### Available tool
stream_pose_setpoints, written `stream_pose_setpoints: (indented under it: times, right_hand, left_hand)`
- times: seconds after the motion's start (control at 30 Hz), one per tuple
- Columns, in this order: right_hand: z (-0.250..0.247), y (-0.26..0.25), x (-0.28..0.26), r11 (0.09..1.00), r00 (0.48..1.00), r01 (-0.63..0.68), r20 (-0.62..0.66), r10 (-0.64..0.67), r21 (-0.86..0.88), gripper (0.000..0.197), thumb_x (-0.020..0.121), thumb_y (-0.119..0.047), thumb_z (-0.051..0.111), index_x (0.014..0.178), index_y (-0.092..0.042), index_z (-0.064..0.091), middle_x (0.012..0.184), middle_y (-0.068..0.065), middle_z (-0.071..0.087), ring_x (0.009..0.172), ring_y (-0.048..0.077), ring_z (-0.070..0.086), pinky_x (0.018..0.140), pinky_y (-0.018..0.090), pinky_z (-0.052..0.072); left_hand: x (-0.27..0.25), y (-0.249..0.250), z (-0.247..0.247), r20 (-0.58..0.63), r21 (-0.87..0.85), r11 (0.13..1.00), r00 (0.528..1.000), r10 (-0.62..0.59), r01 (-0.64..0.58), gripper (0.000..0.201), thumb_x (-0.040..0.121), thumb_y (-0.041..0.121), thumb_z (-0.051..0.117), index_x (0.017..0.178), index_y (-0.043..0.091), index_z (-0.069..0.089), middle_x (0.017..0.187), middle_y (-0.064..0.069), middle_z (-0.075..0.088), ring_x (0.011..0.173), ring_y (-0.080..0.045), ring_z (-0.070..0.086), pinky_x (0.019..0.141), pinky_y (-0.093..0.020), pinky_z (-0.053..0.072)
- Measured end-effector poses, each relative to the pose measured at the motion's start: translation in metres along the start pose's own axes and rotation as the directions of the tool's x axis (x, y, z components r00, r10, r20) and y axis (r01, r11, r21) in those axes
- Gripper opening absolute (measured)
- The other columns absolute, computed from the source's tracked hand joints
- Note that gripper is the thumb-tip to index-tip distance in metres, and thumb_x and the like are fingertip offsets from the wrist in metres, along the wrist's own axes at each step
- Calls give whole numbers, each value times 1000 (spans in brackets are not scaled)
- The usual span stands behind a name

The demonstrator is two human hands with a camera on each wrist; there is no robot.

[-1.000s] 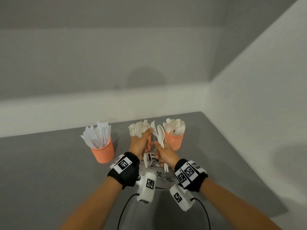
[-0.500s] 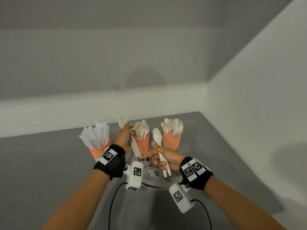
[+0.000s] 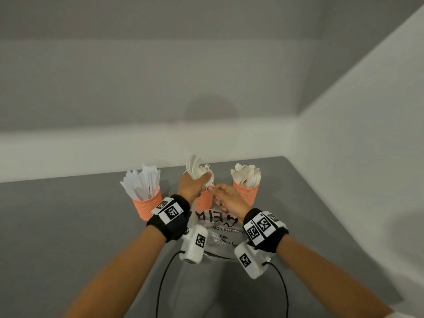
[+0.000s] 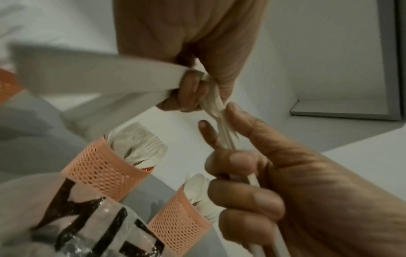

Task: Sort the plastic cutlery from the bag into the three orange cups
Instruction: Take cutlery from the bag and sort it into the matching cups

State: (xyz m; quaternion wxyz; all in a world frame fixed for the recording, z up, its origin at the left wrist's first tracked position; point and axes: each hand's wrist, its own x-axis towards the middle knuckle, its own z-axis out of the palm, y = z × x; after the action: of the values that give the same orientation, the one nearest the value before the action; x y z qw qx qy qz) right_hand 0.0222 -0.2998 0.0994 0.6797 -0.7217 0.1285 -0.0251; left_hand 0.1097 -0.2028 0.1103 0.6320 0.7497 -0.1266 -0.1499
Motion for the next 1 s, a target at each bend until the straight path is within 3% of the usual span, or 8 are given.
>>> stream_pose_setpoints:
  times: [0.1, 0.2, 0.53, 0.63, 0.73, 0.8, 0.87, 1.0]
  right_hand:
    - [-2, -4, 1, 999, 996, 49, -71, -48, 14, 22, 101, -27, 35, 90, -15, 50, 40, -16, 47, 29, -4, 42, 32, 7, 29]
    - [-7, -2, 5, 978, 999, -4, -40, 13, 208, 32, 101, -38, 31, 91, -17, 53, 39, -12, 35, 27, 1, 28, 29, 12, 21]
    - [-2, 5, 4, 990, 999, 22, 43, -29, 142, 44, 102, -35, 26, 79, -9, 53, 43, -7, 47, 27, 0, 26, 29, 11, 19]
    - [-5, 10, 5, 998, 1000, 8, -19, -7, 67, 31, 103, -32, 26, 95, -12, 48, 52, 2, 45, 26, 1, 28, 29, 12, 21]
    - [-11, 19, 9, 996, 996, 28, -77, -35, -89, 26, 103, -28, 26, 108, -12, 46, 59, 4, 50, 30, 2, 40, 32, 15, 30]
    - [-20, 23, 12, 986, 992, 53, -106, -70, -157, 25, 103, -22, 26, 96, -14, 50, 64, 2, 55, 44, 5, 51, 44, 18, 41]
    - [-32, 26, 16, 986, 985, 63, -149, -87, -156, 28, 102, -16, 28, 85, -18, 50, 69, 2, 55, 60, 9, 53, 57, 16, 44]
    - [-61, 18, 29, 993, 936, 87, -335, -107, -73, 27, 94, 0, 31, 77, -16, 44, 70, 7, 53, 64, 17, 50, 64, 23, 44]
  left_hand:
    - [-1, 1, 0, 52, -196, 980, 999, -14, 24, 25, 86, 35, 62, 72, 15, 56, 53, 3, 47, 36, -4, 37, 41, -18, 32]
    - [-5, -2, -1, 115, -384, 916, 990, -81, 119, 23, 90, 35, 55, 82, 13, 58, 56, 4, 43, 37, -1, 35, 39, -13, 29]
    - [-8, -21, 12, 214, -264, 959, 976, -49, 106, 30, 88, 33, 60, 83, 3, 58, 60, -10, 44, 43, -15, 37, 38, -17, 32]
    - [-8, -21, 15, 165, -291, 944, 980, -111, 156, 26, 94, 21, 48, 75, 5, 55, 47, -3, 51, 37, -9, 38, 40, -18, 33]
    - [-8, -19, 15, 199, -413, 882, 968, -153, 225, 22, 98, 16, 34, 89, 6, 51, 64, -4, 71, 66, -19, 54, 63, -29, 46]
    - [-7, -20, 12, 187, -467, 843, 961, -202, 268, 26, 99, 16, 32, 89, 4, 53, 65, -7, 69, 70, -21, 57, 71, -32, 47]
    - [-3, -22, 5, 139, -493, 820, 956, -256, 291, 25, 100, 17, 36, 87, 5, 54, 54, -3, 63, 58, -17, 61, 61, -29, 51]
    - [17, -24, -14, -15, -488, 834, 953, -303, 258, 20, 97, 16, 46, 80, 7, 52, 50, -1, 50, 46, -11, 57, 43, -20, 51]
